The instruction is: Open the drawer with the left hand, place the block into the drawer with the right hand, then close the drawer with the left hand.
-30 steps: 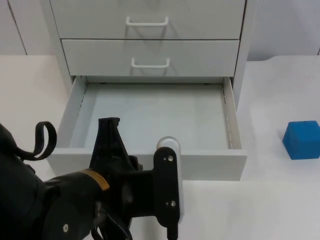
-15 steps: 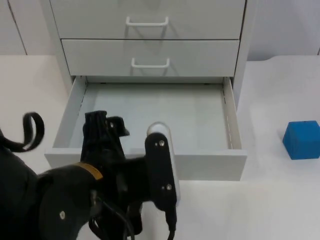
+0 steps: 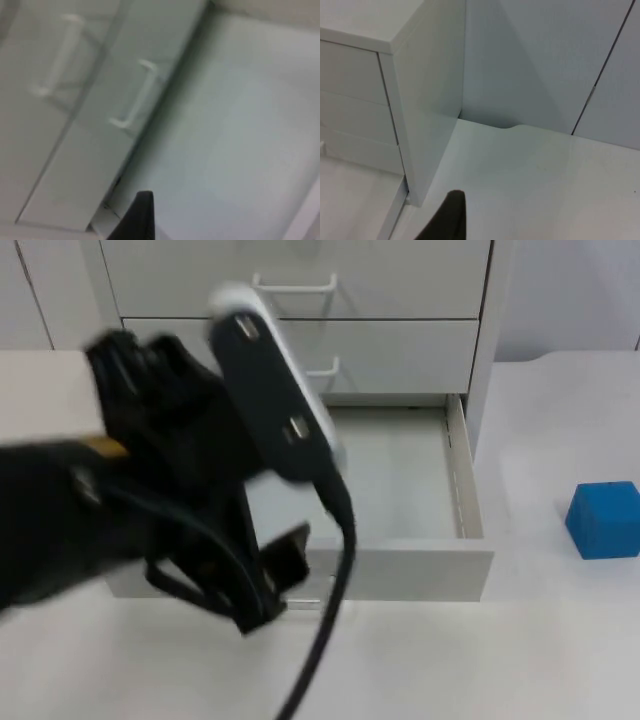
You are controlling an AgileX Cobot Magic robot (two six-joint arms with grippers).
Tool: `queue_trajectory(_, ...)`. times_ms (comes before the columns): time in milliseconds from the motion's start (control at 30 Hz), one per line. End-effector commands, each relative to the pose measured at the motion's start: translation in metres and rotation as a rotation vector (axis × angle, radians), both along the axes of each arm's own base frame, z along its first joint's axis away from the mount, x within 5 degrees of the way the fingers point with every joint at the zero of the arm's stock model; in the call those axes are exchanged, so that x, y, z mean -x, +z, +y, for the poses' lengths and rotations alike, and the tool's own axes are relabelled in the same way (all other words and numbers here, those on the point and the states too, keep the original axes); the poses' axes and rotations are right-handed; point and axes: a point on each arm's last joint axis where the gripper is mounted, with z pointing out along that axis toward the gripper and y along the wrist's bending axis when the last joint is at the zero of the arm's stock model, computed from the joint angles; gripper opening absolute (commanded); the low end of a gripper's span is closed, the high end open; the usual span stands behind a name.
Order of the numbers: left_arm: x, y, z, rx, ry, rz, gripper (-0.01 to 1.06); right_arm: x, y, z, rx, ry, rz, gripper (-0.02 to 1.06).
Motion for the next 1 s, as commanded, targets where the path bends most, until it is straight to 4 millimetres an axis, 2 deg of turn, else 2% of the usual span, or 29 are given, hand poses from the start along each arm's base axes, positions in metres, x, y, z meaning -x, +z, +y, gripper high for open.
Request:
queue_trajectory(0, 0.003, 0.014, 0.006, 0.096, 0.058, 0.019, 1.05, 0.002, 0.003, 0.001, -0.001, 0.007, -0.012, 1.05)
queue_trajectory(100, 0.005, 0.047, 0.019, 0.258, 0.085, 0.01, 1.05, 0.002, 0.003, 0.001, -0.005, 0.007, -0.019, 1.05)
queue_trajectory(167, 0.002, 0.06, 0.021, 0.371, 0.109, 0.075, 1.05, 0.002, 0.003, 0.001, -0.005, 0.007, -0.019, 1.05)
queue_trajectory(200, 0.002, 0.06, 0.021, 0.371, 0.109, 0.075, 1.05, 0.002, 0.003, 0.001, -0.005, 0.007, -0.019, 1.05)
queue_trajectory(233, -0.006, 0.076, 0.023, 0.481, 0.124, 0.126, 1.05, 0.002, 0.003, 0.001, -0.005, 0.007, -0.019, 1.05)
queue_trajectory(333, -0.03, 0.108, 0.031, 0.66, 0.207, 0.129, 1.05, 0.002, 0.003, 0.001, -0.005, 0.007, -0.019, 1.05)
queue_trajectory(367, -0.03, 0.108, 0.031, 0.66, 0.207, 0.129, 1.05, 0.002, 0.003, 0.001, -0.005, 0.007, -0.019, 1.05)
queue_trajectory(433, -0.046, 0.13, 0.045, 0.79, 0.31, 0.11, 1.05, 0.002, 0.003, 0.002, -0.005, 0.008, -0.014, 1.05)
queue_trajectory(467, -0.05, 0.132, 0.05, 0.811, 0.338, 0.106, 1.05, 0.002, 0.003, 0.002, -0.005, 0.008, -0.012, 1.05)
queue_trajectory(567, -0.072, 0.137, 0.083, 0.913, 0.494, 0.082, 1.05, 0.002, 0.002, 0.002, -0.004, 0.009, -0.01, 1.05)
queue_trajectory(600, -0.072, 0.137, 0.083, 0.913, 0.494, 0.082, 1.05, 0.002, 0.002, 0.002, -0.004, 0.009, -0.01, 1.05)
queue_trajectory(633, -0.077, 0.136, 0.096, 0.908, 0.528, 0.065, 1.05, 0.002, 0.002, 0.002, -0.004, 0.009, -0.01, 1.05)
queue_trajectory(700, -0.081, 0.135, 0.109, 0.88, 0.513, 0.053, 1.05, 0.002, 0.002, 0.002, -0.004, 0.009, -0.01, 1.05)
queue_trajectory(867, -0.078, 0.139, 0.122, 0.719, 0.548, -0.042, 1.05, 0.003, 0.001, 0.002, -0.001, 0.011, 0.008, 1.05)
queue_trajectory(967, -0.075, 0.142, 0.124, 0.719, 0.55, -0.057, 1.05, 0.003, 0.0, 0.002, 0.0, 0.011, 0.012, 1.05)
